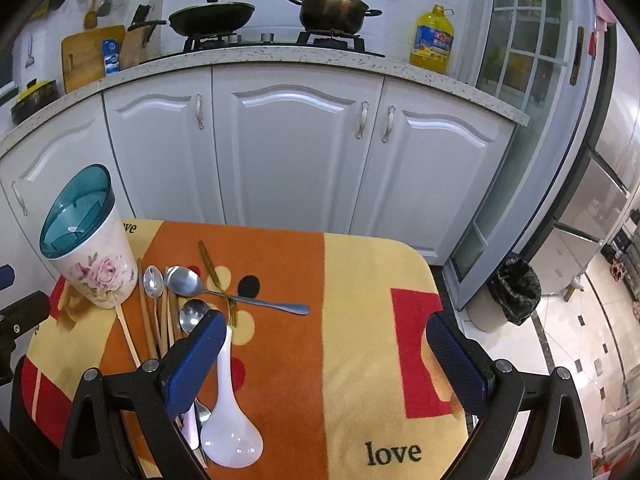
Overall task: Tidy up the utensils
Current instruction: 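Move both tools over the loose utensils beside the floral cup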
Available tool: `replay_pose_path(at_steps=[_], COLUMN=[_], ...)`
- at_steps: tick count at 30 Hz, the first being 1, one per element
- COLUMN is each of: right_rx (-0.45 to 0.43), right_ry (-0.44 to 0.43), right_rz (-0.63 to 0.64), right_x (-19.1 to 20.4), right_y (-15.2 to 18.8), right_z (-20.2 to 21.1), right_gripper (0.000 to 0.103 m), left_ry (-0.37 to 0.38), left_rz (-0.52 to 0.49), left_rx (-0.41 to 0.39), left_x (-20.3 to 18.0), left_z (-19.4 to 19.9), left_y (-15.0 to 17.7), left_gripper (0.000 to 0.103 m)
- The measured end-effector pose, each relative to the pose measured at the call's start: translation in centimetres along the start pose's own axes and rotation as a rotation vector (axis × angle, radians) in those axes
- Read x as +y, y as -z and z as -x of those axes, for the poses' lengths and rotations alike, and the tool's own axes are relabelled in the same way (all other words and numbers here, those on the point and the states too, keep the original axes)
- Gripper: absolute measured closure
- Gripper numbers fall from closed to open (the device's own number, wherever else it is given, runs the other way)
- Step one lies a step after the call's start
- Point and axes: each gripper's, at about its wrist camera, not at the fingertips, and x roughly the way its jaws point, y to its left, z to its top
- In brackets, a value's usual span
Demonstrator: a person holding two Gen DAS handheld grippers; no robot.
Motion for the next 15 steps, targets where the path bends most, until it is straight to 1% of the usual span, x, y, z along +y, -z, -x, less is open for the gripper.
replay_pose_path(at_steps=[15], right_rx=[-0.006], right_ry=[0.002], right_rz=[0.021], right_x=[0.42], right_y=[-0.05], right_z=[0.35], right_gripper=[0.003], left_ry=[0.006], left_rz=[0.007], left_rx=[-0.002], left_x=[0.04], left_z=[0.17], left_y=[0.19], left_gripper=[0.012])
